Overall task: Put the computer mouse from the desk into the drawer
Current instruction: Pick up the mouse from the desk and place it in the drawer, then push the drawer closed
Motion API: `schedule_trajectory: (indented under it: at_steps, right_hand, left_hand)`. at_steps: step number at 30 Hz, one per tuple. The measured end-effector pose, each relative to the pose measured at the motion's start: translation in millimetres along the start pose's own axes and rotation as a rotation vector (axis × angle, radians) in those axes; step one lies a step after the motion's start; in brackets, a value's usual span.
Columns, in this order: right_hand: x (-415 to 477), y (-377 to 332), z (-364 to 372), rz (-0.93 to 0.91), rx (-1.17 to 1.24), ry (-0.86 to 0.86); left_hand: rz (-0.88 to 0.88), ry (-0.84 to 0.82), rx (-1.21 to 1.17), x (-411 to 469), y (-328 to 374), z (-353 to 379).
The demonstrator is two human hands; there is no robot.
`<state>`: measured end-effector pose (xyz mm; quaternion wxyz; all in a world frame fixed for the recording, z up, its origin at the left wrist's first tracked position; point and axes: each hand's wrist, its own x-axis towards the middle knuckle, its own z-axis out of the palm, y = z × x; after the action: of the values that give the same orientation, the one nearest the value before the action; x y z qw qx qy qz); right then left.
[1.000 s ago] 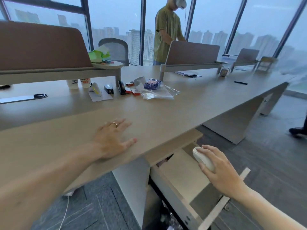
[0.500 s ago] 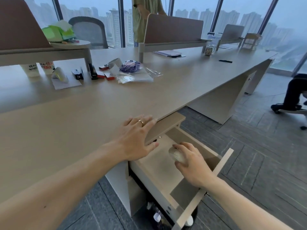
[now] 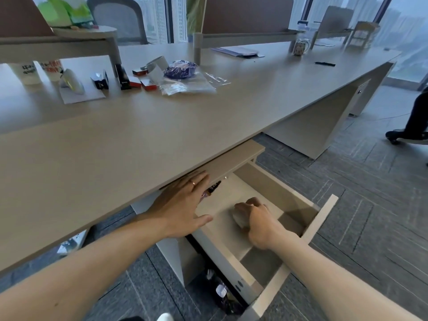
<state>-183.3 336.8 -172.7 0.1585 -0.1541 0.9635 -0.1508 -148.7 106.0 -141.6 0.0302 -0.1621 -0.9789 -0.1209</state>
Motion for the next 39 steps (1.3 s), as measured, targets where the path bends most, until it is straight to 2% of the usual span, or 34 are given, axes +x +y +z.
schedule_trajectory:
  at_steps: [8,16,18,21,22,24,26,28,32,36,39]
  right_hand:
    - [10.8,3.9,11.3,-0.039,-0.089,-0.093]
    - [7.6,-0.4,8.5,-0.033,-0.135,-0.096]
    - [-6.7,-4.2,-8.6,-0.039,-0.120,-0.009]
    - [-43.5,9.7,-34.0,-0.023,-0.108,0.346]
    - [-57.5,19.2,-38.8,0.030,-0.054,0.446]
    - [-80.5,35.9,-37.2,0.210,0.193,0.530]
    - [-90.1,44.7,-27.3,0.417,0.504,0.494]
    - [-91.2,41.4,-20.1,0.530,0.736,0.434]
    - [-80.2,34.1,-10.5,0.557,0.864,0.414]
    - [-28.4,80.6,18.0,0.499,0.932,0.338]
    - [-25.1,36.2,0.0,0.476,1.005,0.303]
  left_hand:
    - [0.011,0.019,-0.041,1.3,-6.8,3.3]
    - [0.022,0.015,-0.035,2.4,-9.2,3.8]
    - [0.006,-0.017,-0.051,2.7,-8.7,1.4]
    - [-0.045,-0.074,-0.093,-0.4,-5.8,-3.3]
    - [-0.063,-0.086,-0.105,-2.6,-4.5,-4.6]
    - [-0.090,-0.093,-0.121,-7.7,-2.0,-5.9]
    - [-0.122,-0.093,-0.134,-13.3,0.6,-7.1]
    - [-0.152,-0.103,-0.143,-18.9,2.9,-9.8]
    - [-0.184,-0.129,-0.157,-27.0,7.4,-17.0]
    - [-0.213,-0.129,-0.168,-25.0,10.9,-17.2]
    - [-0.196,-0.108,-0.151,-23.8,7.9,-13.9]
